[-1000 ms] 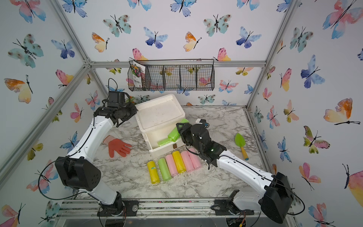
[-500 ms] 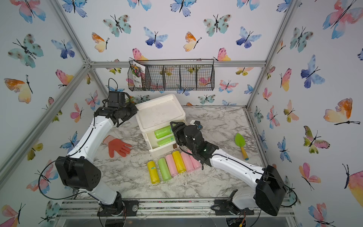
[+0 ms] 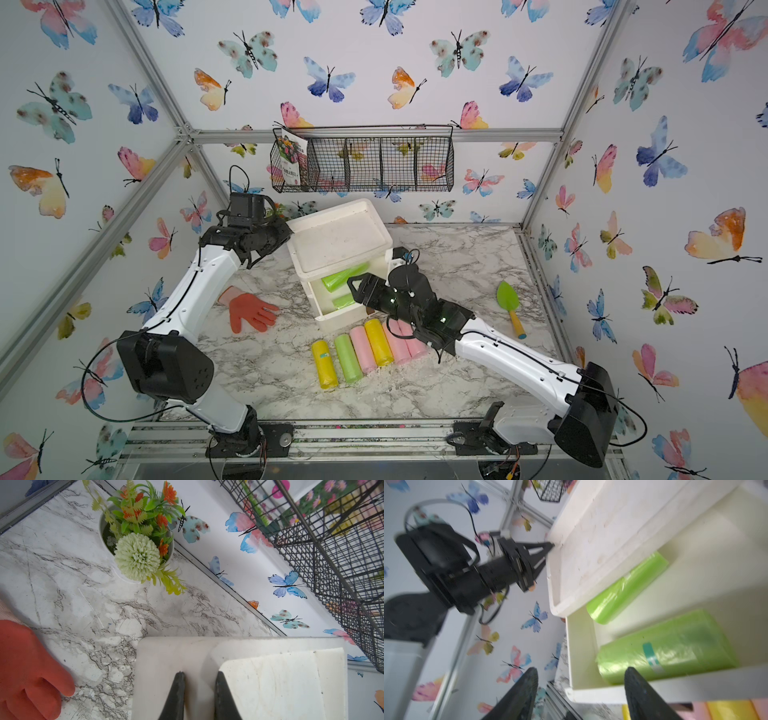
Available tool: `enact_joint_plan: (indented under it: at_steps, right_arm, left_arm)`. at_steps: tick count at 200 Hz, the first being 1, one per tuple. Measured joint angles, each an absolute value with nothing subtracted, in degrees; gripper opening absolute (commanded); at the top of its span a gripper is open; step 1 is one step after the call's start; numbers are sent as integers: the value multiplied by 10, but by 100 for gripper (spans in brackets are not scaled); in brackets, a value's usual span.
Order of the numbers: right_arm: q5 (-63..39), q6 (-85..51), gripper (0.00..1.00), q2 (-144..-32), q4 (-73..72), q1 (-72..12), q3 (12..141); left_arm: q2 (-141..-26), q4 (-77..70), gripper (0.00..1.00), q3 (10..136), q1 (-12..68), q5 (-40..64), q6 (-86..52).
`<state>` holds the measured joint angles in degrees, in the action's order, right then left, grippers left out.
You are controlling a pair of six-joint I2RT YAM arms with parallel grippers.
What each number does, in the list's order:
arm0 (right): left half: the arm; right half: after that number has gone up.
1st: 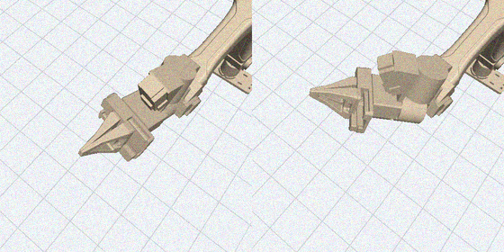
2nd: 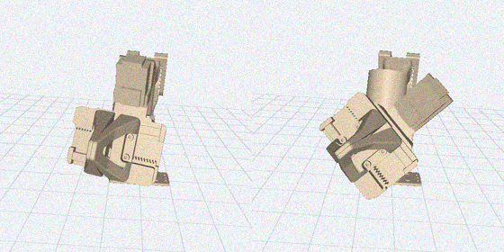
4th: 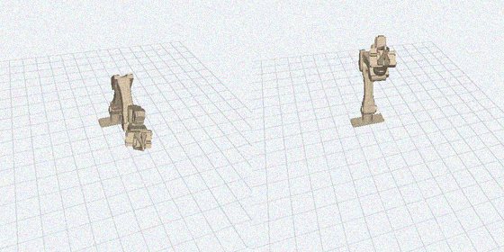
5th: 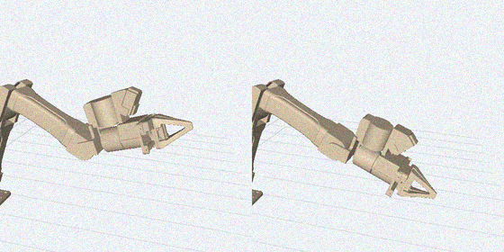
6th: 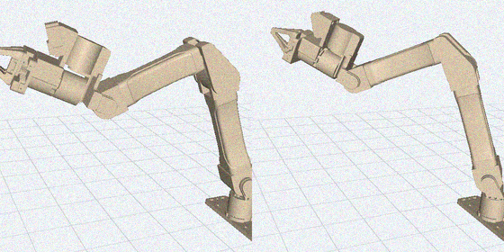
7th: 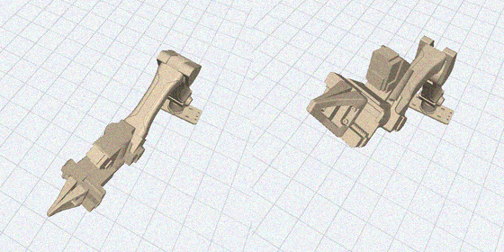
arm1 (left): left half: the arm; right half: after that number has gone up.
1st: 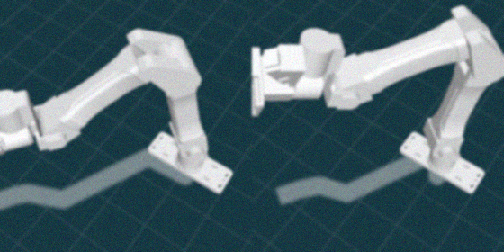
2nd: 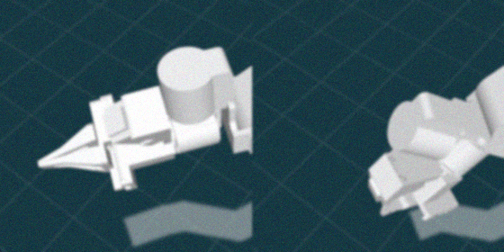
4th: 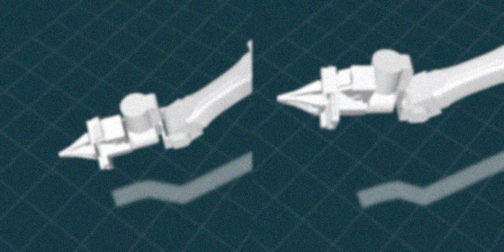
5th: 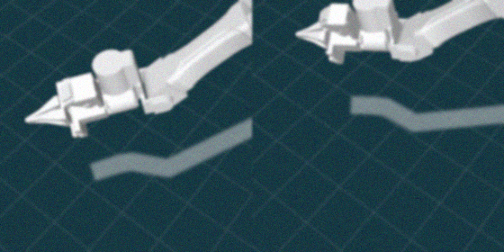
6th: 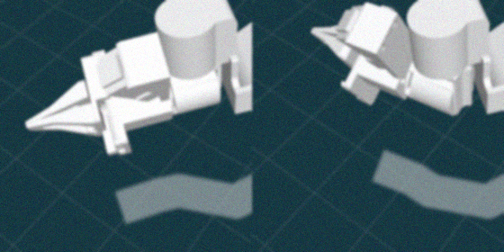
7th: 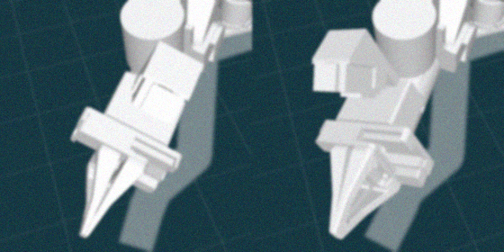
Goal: Sort the rolls of trash bags by color and place them into the drawer
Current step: Place the roll of trash bags in the drawer, then pick up the roll of trash bags from the center of the board.
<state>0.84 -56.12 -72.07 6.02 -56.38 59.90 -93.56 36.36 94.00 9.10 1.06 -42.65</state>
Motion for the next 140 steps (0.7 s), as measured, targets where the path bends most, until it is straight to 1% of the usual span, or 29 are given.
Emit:
enact_joint_plan:
  at_steps: [40, 86, 111, 140]
  right_arm:
    - [26, -472, 64, -706, 138, -653, 520]
    - [107, -423, 63, -731, 138, -741, 491]
    - [149, -402, 64, -776, 122, -762, 491]
    - [188, -388, 64, -812, 104, -766, 484]
  left_arm:
    - [-935, 364, 0, 940, 91, 10, -427]
    - [-935, 364, 0, 940, 91, 10, -427]
    - [-935, 364, 0, 940, 91, 9, -427]
    - [-935, 364, 0, 940, 91, 9, -427]
